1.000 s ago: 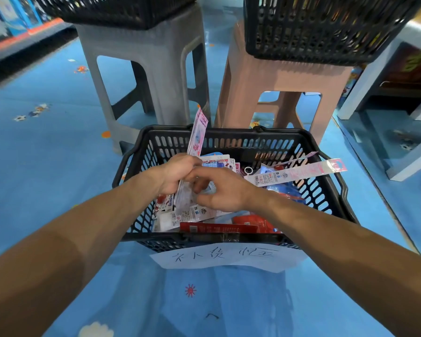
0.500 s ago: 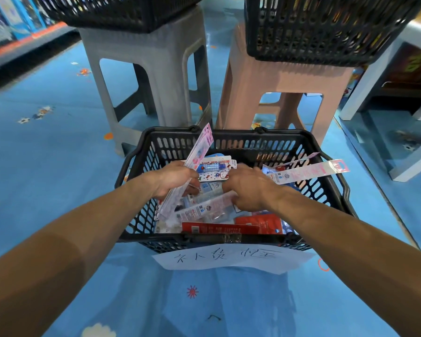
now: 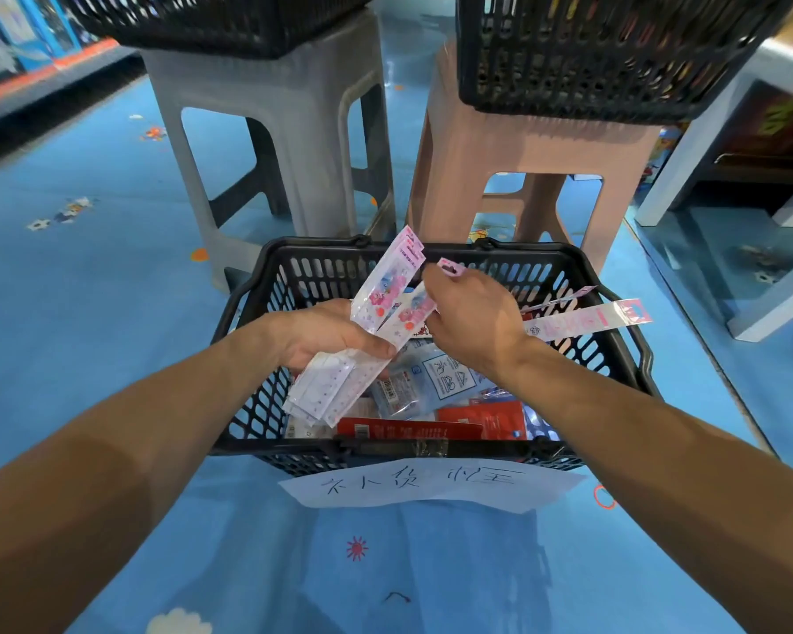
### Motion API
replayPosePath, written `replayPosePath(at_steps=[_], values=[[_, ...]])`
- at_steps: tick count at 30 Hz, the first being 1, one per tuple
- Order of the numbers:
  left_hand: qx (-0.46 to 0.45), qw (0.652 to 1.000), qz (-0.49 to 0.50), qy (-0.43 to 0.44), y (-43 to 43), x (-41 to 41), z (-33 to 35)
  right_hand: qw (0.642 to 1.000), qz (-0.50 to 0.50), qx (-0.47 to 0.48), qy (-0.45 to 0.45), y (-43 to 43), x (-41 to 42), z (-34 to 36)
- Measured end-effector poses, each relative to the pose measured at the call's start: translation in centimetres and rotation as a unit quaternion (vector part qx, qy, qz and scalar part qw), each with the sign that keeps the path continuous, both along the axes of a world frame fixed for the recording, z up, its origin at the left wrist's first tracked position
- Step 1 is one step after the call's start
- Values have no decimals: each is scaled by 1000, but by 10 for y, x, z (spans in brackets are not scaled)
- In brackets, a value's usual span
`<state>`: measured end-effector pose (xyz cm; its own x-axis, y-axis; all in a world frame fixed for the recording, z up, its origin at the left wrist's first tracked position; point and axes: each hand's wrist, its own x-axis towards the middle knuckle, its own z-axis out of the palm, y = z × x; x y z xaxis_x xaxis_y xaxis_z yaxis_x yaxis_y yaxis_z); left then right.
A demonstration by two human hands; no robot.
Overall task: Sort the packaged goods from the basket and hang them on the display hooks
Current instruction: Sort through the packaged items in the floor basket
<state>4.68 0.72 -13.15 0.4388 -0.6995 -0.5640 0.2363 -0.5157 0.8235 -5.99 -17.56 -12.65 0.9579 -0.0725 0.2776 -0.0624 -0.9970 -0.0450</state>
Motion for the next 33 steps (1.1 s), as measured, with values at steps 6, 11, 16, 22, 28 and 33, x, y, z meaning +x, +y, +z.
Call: replayPosePath(at_steps=[6,11,16,22,28,33], values=[[13,999,52,0,-3,5,-9,935,-251,106,227,-23,-10,-6],[-6,995,95,21,-4,13,-15,893,-270,162,321,-47,-14,-19],[-14,991,131,-3,-8,15,-16,943,-286,112,124,-40,-12,-8],[-43,977,208,8,-10,19,-18,940,-81,324,-62,0,-4,3],[-90,967,234,36,-8,18,-18,871,28,485,77,13,0,-2],[-128,965,216,75,-13,12,-12,873,34,452,181,19,2,-2]])
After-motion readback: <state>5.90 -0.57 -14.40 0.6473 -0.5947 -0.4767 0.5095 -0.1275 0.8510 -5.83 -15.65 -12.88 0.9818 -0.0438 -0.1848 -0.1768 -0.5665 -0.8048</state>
